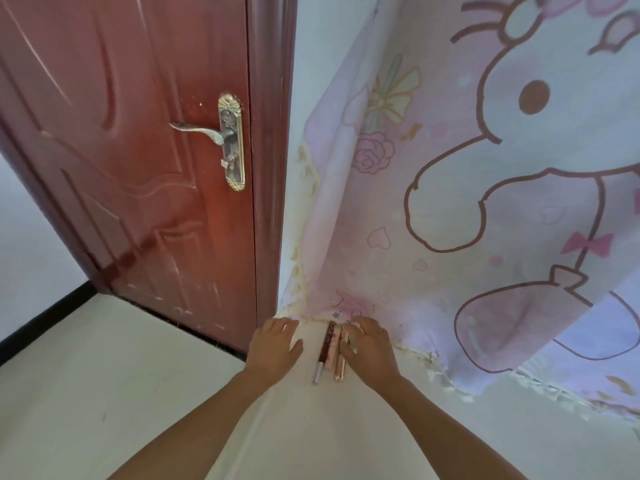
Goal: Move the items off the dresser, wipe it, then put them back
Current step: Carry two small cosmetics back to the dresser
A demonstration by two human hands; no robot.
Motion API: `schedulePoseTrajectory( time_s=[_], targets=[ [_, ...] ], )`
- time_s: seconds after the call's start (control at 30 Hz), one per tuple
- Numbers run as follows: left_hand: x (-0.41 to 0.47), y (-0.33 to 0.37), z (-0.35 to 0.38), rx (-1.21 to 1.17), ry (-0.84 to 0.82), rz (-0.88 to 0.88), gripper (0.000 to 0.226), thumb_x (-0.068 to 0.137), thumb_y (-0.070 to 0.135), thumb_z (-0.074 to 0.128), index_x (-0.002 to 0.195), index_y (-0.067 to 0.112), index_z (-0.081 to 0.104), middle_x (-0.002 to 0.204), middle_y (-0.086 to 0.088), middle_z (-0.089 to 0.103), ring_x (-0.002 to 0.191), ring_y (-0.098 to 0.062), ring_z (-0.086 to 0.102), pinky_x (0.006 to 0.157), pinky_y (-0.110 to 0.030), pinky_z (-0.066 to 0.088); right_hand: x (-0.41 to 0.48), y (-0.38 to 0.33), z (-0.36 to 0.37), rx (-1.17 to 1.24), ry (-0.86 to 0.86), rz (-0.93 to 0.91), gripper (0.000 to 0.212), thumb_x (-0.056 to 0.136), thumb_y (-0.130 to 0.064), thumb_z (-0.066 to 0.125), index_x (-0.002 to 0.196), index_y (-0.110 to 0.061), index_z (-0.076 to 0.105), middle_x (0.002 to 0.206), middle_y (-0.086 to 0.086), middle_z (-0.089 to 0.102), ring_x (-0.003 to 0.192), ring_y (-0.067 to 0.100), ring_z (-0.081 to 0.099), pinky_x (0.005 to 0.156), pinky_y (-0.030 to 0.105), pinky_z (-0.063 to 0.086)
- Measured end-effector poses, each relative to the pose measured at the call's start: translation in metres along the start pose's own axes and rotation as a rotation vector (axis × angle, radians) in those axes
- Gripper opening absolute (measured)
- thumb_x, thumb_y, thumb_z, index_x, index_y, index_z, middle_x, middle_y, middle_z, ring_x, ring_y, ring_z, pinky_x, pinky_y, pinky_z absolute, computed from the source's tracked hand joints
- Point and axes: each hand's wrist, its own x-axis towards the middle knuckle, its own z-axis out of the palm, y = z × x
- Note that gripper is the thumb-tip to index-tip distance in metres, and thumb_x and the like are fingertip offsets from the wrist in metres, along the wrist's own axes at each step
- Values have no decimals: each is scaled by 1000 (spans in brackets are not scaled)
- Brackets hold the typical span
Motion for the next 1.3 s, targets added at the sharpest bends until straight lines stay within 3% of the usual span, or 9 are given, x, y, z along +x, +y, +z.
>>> schedulePoseTrajectory(
  time_s=[0.1,0.33,0.47,0.57,0.77,0.93,1.1,1.2,1.3],
  targets=[
    [-30,-18,-17,105,43,-105,41,73,42,37,85,22,71,86,8,69,85,-16,61,53,-28,53,8,-22,-8,-86,-12,-135,27,56,-36,61,77,-24,73,87,-2,71,80,17,69,62,30,55],
    [-157,-64,-30,195,71,-544,52,75,47,32,92,19,73,98,-1,72,91,-24,69,67,-36,56,2,-110,14,-161,-174,-557,34,66,-40,42,75,-26,72,92,0,71,86,18,69,68,27,54],
    [-249,-82,-35,27,103,-793,86,72,60,5,136,17,44,145,-6,39,137,-28,30,109,-44,27,-18,-174,21,-201,-202,-771,40,66,-38,37,78,-25,73,96,2,71,90,19,68,69,29,54],
    [-301,-96,-42,55,178,-931,61,93,54,19,144,22,25,154,0,20,143,-21,11,115,-39,12,-35,-211,19,-232,-168,-864,41,69,-38,35,81,-26,72,99,2,70,94,19,67,72,30,54],
    [-384,-117,-74,33,295,-1007,52,97,44,32,144,24,25,153,1,23,142,-21,13,116,-40,15,-74,-288,10,-227,-109,-973,21,63,-30,52,70,-17,67,88,7,66,88,25,66,67,33,53],
    [-503,-147,-126,74,422,-1043,51,97,42,34,143,22,27,152,1,25,142,-20,13,115,-39,15,-128,-408,3,-114,-92,-1015,32,85,-22,54,110,-3,62,127,23,50,124,36,43,99,44,34],
    [-651,-176,-174,119,584,-1234,48,96,39,36,141,22,33,149,1,31,139,-21,19,113,-42,19,-204,-548,-3,-50,-19,-1214,35,63,-31,79,91,-12,71,101,15,65,98,31,64,78,42,52],
    [-729,-177,-187,92,649,-1350,44,96,38,37,137,21,38,146,1,34,137,-22,23,111,-43,22,-250,-615,-10,25,-57,-1319,42,91,-29,52,130,-13,50,142,14,38,135,29,31,109,42,24],
    [-792,-177,-192,118,706,-1440,40,96,37,37,132,21,42,143,2,38,134,-21,27,109,-41,24,-281,-673,-4,50,-49,-1394,46,96,-32,40,139,-19,36,151,7,23,141,22,15,113,37,14]
  ],
)
